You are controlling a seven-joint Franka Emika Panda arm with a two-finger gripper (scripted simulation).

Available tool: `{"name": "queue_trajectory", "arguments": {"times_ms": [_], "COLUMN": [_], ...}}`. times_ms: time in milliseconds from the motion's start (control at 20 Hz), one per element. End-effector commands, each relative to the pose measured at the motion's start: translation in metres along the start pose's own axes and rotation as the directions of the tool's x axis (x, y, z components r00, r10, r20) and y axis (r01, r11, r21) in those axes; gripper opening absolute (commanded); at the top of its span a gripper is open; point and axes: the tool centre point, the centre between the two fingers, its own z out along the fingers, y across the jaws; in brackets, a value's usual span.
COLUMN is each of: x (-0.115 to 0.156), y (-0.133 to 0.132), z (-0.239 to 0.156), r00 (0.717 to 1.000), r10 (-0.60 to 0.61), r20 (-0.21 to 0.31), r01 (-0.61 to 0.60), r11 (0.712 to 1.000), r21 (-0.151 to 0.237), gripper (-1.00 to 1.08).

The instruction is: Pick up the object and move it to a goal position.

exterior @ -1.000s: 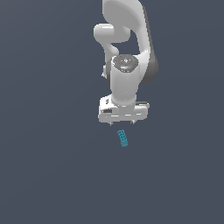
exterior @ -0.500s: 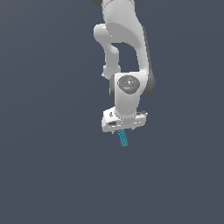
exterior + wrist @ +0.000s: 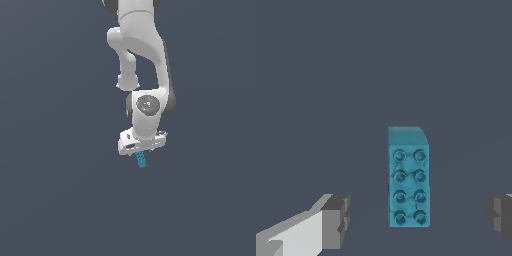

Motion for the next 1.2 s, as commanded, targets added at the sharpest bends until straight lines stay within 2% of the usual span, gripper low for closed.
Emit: {"name": "queue_trajectory", "arguments": {"times_ms": [0, 500, 750, 800, 1150], "x": [0.0, -0.001, 0.0, 0.0, 0.0], "y": [0.0, 0.0, 0.0, 0.0, 0.0], "z": [0.001, 0.044, 0.051, 0.051, 0.051], "r00": [1.0, 1.0, 1.0, 1.0, 1.0], "r10": [0.0, -0.003, -0.004, -0.004, -0.004], "r20": [-0.001, -0.001, -0.001, -0.001, -0.001], "r01": [0.0, 0.003, 0.004, 0.004, 0.004], "r11": [1.0, 1.0, 1.0, 1.0, 1.0], "r21": [0.0, -0.001, -0.001, -0.001, -0.001], "gripper": [1.0, 1.0, 1.0, -1.0, -1.0]}}
